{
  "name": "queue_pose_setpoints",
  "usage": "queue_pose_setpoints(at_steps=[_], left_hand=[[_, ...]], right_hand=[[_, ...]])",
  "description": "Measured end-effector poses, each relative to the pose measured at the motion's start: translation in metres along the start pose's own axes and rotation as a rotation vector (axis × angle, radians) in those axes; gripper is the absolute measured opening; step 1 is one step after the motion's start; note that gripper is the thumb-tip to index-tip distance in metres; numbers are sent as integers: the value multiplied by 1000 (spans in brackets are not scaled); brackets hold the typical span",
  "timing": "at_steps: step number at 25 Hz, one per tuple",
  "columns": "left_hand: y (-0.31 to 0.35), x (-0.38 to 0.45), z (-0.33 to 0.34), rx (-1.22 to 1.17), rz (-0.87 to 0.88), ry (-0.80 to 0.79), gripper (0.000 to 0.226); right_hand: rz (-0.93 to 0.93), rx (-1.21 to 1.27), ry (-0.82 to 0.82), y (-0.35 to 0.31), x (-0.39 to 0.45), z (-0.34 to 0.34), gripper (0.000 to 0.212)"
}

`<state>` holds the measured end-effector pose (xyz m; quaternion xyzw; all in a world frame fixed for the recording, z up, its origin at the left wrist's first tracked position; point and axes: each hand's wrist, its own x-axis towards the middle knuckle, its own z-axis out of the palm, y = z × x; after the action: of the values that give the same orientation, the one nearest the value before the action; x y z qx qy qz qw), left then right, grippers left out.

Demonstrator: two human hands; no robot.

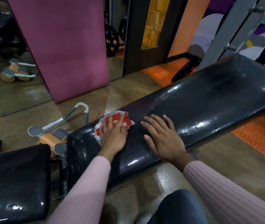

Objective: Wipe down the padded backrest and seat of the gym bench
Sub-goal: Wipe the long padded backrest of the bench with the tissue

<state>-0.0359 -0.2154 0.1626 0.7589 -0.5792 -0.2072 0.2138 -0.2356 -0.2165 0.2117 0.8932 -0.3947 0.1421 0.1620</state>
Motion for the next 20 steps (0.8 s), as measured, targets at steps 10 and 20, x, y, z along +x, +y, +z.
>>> queue_pose_setpoints(at_steps=[10,20], left_hand=[[35,-21,10,97,253,-7,49],[7,-37,8,72,34,43,50]], right_hand=[[-8,20,14,-1,2,0,46],[-8,1,-1,0,0,0,48]])
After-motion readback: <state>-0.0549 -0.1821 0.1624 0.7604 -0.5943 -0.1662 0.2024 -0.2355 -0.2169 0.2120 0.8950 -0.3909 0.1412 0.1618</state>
